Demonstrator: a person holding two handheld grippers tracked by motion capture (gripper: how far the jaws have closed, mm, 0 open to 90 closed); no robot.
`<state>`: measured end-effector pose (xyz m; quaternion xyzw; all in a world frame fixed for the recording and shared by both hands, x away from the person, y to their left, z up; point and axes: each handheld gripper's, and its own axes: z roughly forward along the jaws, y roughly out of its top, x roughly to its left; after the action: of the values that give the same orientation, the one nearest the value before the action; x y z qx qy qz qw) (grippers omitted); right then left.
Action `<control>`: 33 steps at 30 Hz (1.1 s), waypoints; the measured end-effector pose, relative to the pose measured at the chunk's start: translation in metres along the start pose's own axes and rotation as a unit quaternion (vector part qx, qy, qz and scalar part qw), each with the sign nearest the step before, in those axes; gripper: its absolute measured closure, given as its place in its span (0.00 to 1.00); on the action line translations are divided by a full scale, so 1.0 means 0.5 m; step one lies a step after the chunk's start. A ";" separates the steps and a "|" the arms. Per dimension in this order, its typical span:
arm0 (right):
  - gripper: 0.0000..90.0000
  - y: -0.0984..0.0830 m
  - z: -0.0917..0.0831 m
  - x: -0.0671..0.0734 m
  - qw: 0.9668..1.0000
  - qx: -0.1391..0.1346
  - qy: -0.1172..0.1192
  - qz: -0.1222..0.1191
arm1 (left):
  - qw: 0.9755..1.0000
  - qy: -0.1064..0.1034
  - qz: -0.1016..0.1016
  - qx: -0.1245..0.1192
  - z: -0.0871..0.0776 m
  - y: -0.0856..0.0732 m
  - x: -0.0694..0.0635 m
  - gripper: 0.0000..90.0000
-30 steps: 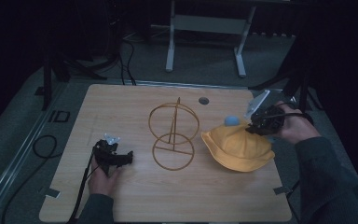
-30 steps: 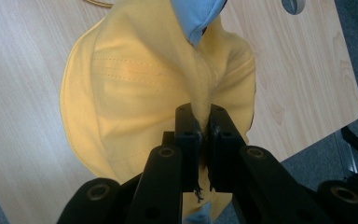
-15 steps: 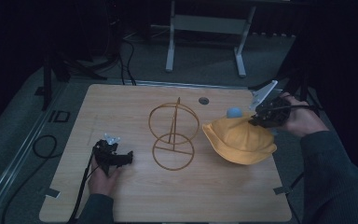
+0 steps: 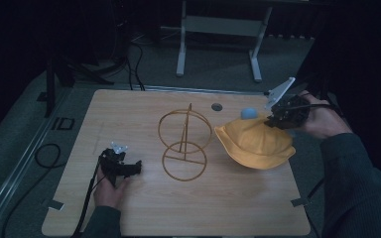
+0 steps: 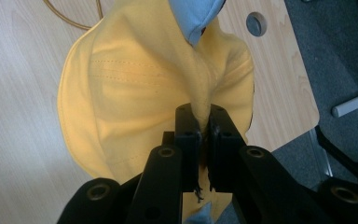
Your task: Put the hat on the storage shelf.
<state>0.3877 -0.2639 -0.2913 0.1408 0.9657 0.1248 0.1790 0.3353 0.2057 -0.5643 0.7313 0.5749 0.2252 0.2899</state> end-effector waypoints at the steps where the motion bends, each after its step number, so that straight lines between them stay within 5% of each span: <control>1: 0.94 0.002 -0.001 0.000 1.000 0.000 0.000 0.000 | 1.000 0.000 0.000 0.000 0.000 0.000 0.000 0.00; 33: 0.94 0.040 -0.035 -0.033 1.000 -0.006 -0.018 0.007 | 1.000 0.000 -0.001 0.000 0.000 0.000 0.000 0.00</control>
<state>0.4003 -0.2538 -0.2647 0.1487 0.9605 0.1292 0.1965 0.3352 0.2056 -0.5643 0.7305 0.5756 0.2251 0.2903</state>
